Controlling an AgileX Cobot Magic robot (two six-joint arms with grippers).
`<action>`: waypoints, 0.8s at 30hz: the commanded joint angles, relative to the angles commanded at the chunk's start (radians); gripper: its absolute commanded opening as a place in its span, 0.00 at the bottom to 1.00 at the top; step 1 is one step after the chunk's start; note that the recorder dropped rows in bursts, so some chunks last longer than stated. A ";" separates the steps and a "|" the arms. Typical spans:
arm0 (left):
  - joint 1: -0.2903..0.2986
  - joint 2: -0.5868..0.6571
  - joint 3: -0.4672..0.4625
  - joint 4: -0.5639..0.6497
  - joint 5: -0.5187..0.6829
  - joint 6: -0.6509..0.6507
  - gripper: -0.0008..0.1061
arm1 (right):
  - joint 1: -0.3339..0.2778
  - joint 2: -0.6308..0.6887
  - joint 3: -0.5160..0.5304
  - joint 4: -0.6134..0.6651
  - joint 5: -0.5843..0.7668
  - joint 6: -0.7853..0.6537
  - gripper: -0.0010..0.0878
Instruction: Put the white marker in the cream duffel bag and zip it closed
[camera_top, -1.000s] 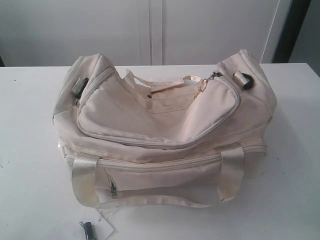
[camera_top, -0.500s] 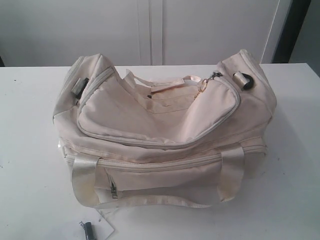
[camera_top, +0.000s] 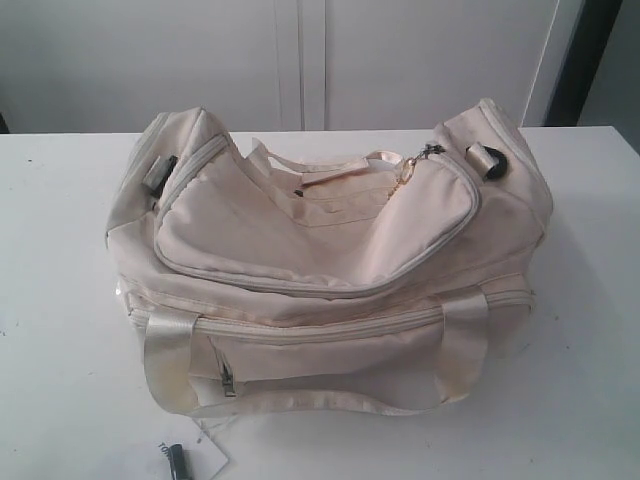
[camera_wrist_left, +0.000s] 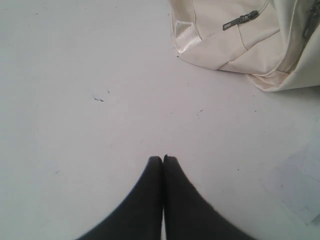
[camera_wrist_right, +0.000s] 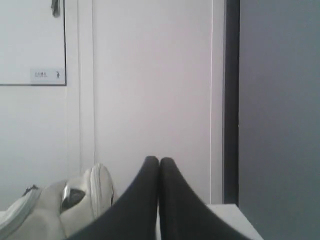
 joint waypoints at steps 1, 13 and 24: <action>0.000 0.000 0.000 0.000 0.000 0.000 0.01 | 0.000 0.000 0.000 0.000 -0.010 0.000 0.01; 0.000 0.000 0.000 0.000 0.000 0.000 0.01 | 0.000 0.000 0.000 0.000 -0.025 0.000 0.01; 0.000 0.000 0.000 0.000 0.000 0.000 0.01 | 0.000 0.000 -0.114 0.000 0.112 0.000 0.01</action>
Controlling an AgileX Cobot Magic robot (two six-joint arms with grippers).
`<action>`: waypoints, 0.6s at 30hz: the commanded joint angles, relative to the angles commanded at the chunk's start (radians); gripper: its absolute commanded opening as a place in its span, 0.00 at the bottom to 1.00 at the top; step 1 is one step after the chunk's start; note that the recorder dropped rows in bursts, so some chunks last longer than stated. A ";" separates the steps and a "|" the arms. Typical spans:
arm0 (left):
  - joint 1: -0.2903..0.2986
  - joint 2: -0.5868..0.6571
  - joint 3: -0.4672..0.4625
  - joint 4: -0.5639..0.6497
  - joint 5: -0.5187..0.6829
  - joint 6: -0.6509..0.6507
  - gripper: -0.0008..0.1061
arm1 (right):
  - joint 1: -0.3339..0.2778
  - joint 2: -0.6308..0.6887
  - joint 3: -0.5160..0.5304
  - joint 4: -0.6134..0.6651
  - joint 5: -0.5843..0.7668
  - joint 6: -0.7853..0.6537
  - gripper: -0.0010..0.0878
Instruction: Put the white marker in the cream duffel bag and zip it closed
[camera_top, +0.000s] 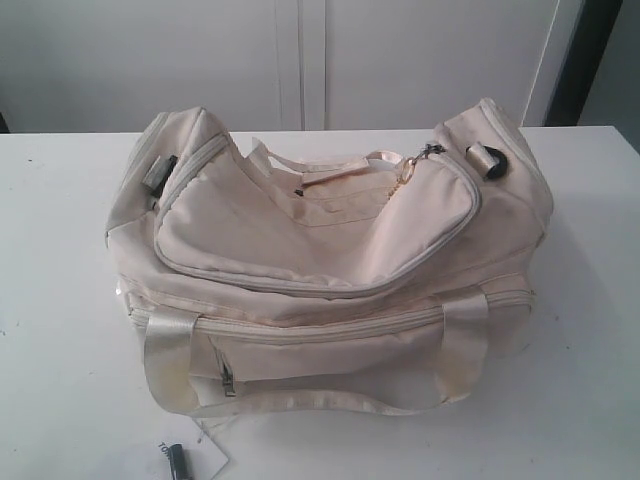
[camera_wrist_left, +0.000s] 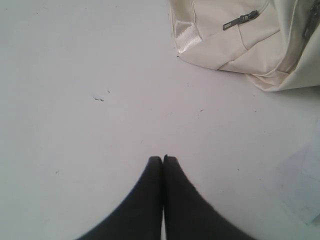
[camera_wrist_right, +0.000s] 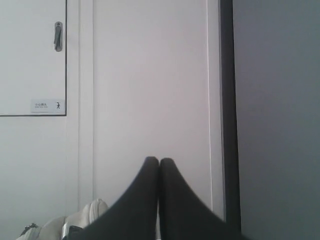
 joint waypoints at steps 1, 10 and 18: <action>0.000 0.000 0.000 0.000 0.000 0.000 0.01 | 0.000 0.002 -0.024 0.000 0.028 0.000 0.01; 0.000 0.000 0.000 0.000 0.000 0.000 0.01 | 0.000 0.136 -0.204 0.000 0.255 0.000 0.01; 0.000 0.000 0.000 0.000 0.000 0.000 0.01 | 0.000 0.292 -0.340 0.000 0.482 0.000 0.01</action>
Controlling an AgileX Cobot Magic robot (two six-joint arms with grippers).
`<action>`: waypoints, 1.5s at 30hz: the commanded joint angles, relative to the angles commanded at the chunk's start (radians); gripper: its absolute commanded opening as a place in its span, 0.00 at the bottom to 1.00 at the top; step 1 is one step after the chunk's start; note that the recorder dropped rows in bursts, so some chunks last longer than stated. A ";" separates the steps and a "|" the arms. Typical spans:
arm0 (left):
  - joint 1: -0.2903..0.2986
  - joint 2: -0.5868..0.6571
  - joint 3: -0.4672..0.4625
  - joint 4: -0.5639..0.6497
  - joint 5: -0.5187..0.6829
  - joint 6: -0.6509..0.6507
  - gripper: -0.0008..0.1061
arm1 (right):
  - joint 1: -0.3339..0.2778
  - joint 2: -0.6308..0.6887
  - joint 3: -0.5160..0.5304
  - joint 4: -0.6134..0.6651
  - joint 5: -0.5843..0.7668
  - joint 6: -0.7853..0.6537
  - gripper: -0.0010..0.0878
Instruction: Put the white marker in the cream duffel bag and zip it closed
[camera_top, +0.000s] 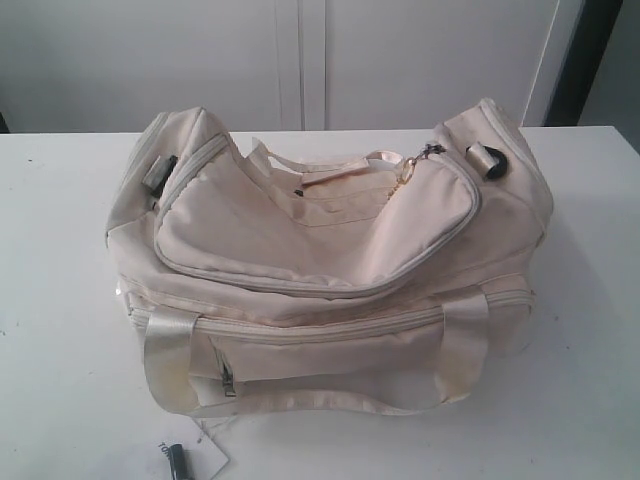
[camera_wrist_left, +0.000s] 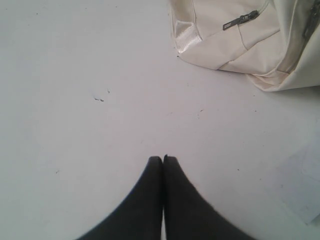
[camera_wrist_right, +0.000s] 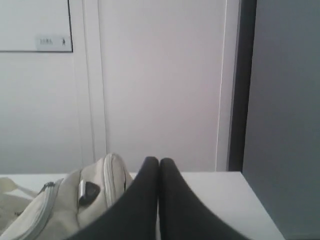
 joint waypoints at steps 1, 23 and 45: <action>0.000 0.000 0.000 0.000 0.000 0.000 0.01 | 0.000 0.021 -0.018 0.000 0.026 0.000 0.01; 0.000 0.000 0.000 0.000 0.000 0.000 0.01 | 0.000 0.502 -0.368 0.014 0.325 0.000 0.01; 0.000 0.000 0.000 0.000 0.000 0.000 0.01 | 0.030 0.858 -0.542 0.237 0.351 -0.188 0.01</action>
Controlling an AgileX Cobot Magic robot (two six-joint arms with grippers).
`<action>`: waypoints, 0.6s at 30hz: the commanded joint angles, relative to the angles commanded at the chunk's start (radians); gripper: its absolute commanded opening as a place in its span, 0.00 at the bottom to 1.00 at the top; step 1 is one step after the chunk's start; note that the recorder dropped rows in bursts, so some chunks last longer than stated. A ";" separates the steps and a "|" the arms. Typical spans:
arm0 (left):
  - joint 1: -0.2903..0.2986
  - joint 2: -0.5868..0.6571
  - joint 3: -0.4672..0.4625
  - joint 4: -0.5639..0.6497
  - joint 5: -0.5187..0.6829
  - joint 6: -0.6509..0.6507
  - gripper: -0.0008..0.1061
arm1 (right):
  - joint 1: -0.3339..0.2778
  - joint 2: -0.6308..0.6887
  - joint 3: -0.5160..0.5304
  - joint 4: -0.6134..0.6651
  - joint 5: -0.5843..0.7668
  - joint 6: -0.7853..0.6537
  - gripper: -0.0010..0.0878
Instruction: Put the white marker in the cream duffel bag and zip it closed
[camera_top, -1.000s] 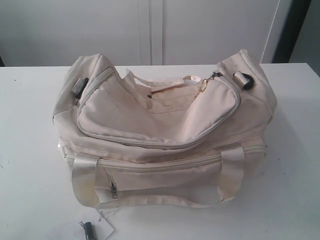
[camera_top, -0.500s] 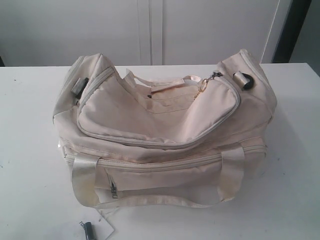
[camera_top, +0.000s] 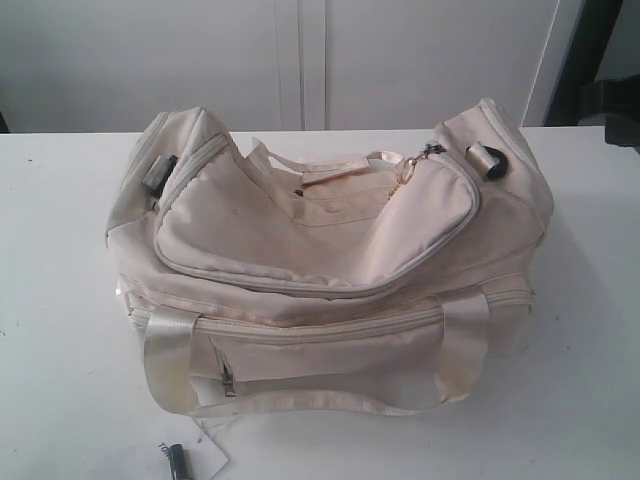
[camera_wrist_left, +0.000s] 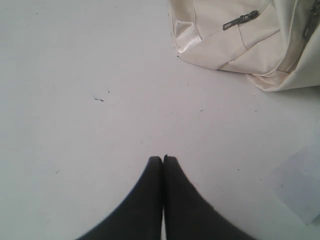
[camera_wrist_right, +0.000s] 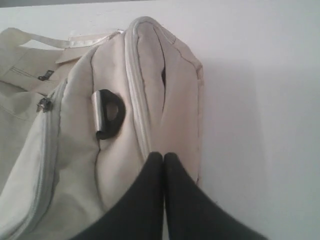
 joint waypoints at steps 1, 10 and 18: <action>0.000 0.000 0.000 0.000 0.000 0.000 0.01 | 0.000 0.000 0.000 0.000 -0.002 0.000 0.01; 0.000 0.000 0.000 0.000 0.000 0.000 0.01 | 0.000 0.004 -0.014 0.047 -0.013 0.038 0.01; 0.000 0.000 0.000 0.000 0.000 0.000 0.01 | 0.000 0.175 -0.224 0.051 0.104 0.050 0.01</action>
